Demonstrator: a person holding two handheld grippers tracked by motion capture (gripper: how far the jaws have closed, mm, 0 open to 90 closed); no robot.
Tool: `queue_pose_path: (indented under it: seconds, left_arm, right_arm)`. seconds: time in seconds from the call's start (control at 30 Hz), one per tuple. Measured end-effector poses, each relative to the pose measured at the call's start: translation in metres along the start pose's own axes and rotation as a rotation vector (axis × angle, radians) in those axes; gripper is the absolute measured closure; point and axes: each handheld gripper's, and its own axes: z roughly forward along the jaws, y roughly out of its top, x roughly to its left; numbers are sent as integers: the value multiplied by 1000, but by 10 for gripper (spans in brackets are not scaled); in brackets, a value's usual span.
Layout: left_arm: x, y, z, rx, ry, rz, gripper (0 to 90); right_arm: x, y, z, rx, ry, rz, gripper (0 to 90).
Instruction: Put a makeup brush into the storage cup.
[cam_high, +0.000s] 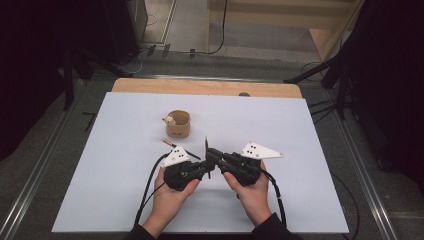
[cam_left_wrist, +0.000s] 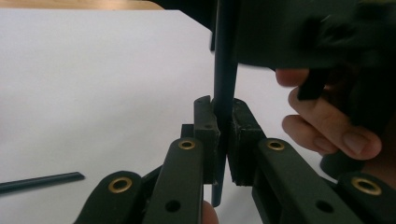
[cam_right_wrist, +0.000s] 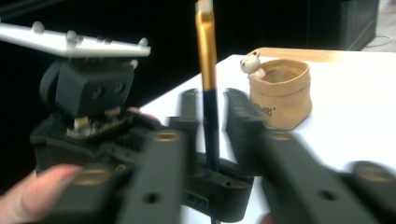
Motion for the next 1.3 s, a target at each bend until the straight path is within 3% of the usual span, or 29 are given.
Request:
queue_pose_path:
  seconds: [0.23, 0.33, 0.47, 0.6, 0.67, 0.87, 1.1, 1.17, 1.2, 1.23, 1.27, 1.3]
  left_arm:
    - [-7, -2, 4, 35, 19, 82, 846]
    - [-9, -3, 5, 47, 26, 108, 846]
    - [-9, -3, 4, 40, 11, 106, 833]
    - [-9, 1, 1, 6, 18, 92, 696]
    - [-10, 2, 0, -1, 12, 89, 694]
    - [-8, 4, -3, -18, 0, 63, 749]
    - [-8, 4, -4, -9, 6, 89, 836]
    - [-7, 4, -3, -1, 10, 99, 838]
    - [-7, 4, -3, -1, 11, 98, 838]
    - [-5, 3, -3, 6, 17, 102, 838]
    - [-5, 3, -3, 6, 17, 102, 838]
    - [-4, 3, -3, 4, 14, 102, 838]
  right_arm:
    - [3, 5, -1, 6, -15, 9, 691]
    - [2, 6, -2, 22, -22, 24, 824]
    - [2, 5, -3, 36, -31, 6, 845]
    - [7, 5, -2, 34, -29, -11, 845]
    - [10, 4, 0, 32, -28, -18, 845]
    - [12, 4, 1, 28, -27, -27, 845]
    - [12, 2, 3, 36, -30, -38, 840]
    - [13, 2, 2, 41, -44, -57, 762]
    - [13, 3, 2, 31, -59, -63, 612]
    - [13, 4, 2, 20, -63, -64, 545]
    - [13, 4, 2, 20, -63, -64, 545]
    - [12, 5, 1, 10, -67, -63, 479]
